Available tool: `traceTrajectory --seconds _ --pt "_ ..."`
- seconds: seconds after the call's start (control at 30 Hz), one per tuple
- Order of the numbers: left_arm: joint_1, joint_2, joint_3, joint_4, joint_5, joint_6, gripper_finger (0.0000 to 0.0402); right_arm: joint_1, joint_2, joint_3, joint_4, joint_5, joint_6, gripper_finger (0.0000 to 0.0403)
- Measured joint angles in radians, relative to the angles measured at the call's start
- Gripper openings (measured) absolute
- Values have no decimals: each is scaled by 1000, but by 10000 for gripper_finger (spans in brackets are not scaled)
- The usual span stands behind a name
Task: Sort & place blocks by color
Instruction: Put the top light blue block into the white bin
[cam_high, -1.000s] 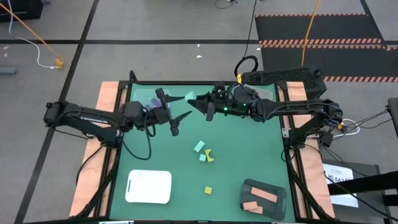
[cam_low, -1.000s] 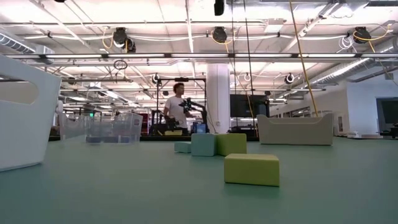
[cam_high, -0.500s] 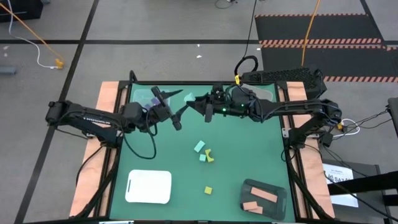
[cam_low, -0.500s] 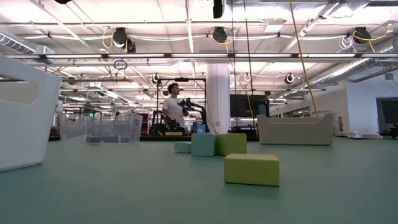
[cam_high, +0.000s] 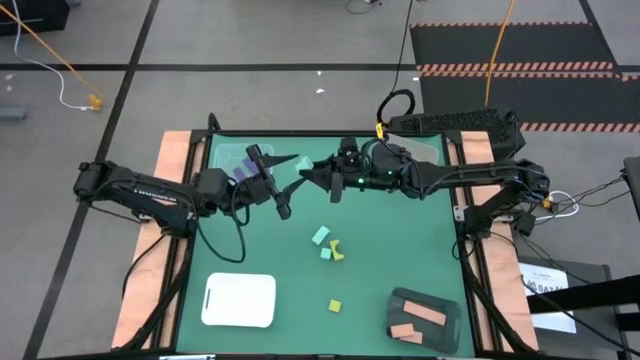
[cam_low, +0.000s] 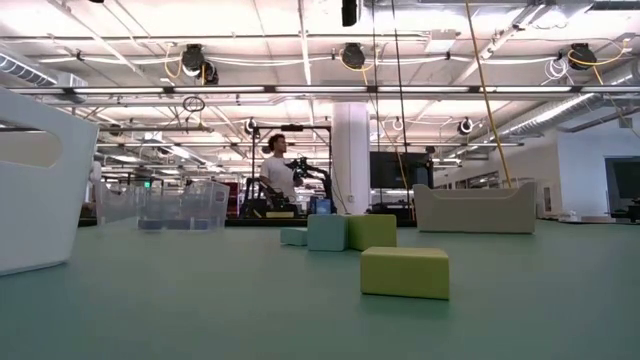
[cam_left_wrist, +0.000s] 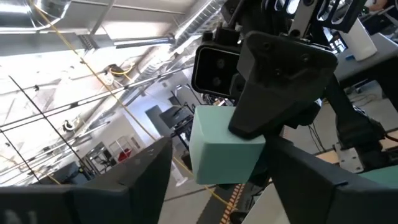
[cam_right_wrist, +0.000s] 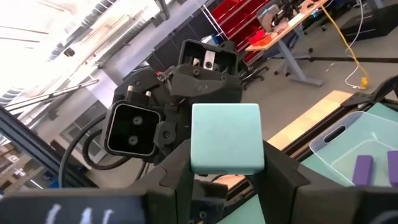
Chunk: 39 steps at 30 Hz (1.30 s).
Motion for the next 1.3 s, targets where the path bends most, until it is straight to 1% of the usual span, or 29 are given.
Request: traceTrajectory --seconds 0.1,0.23,0.27,0.4,0.47,0.63,0.77,0.9,1.1,1.2,1.3 --pt "0 0 0 2 0 -9 213 5 0 0 1 0 0 116" --pt "0 1 0 -2 3 -29 132 11 -1 0 3 7 14 121" --pt "0 1 0 -1 3 -30 127 11 -1 0 3 7 20 122" --pt "-5 1 0 -2 1 -32 127 10 -1 0 -2 -37 26 127" --pt "-12 1 0 -2 2 -34 127 10 -2 0 -11 -48 31 137" --pt "-33 0 0 7 3 -62 127 -2 -30 0 -91 -159 39 190" --pt "-52 1 0 8 -5 -62 130 -20 -98 0 -234 -159 -2 235" --pt "-77 -1 0 16 -16 -80 132 -39 -182 1 -428 -151 -68 263" --pt "-129 -2 0 119 -23 -169 134 -38 -266 1 -705 -150 -125 269" --pt "-162 -2 0 140 -24 -198 134 -35 -280 1 -824 -133 -144 263" --pt "-192 -2 0 163 -38 -210 134 -35 -285 1 -905 -122 -144 258"
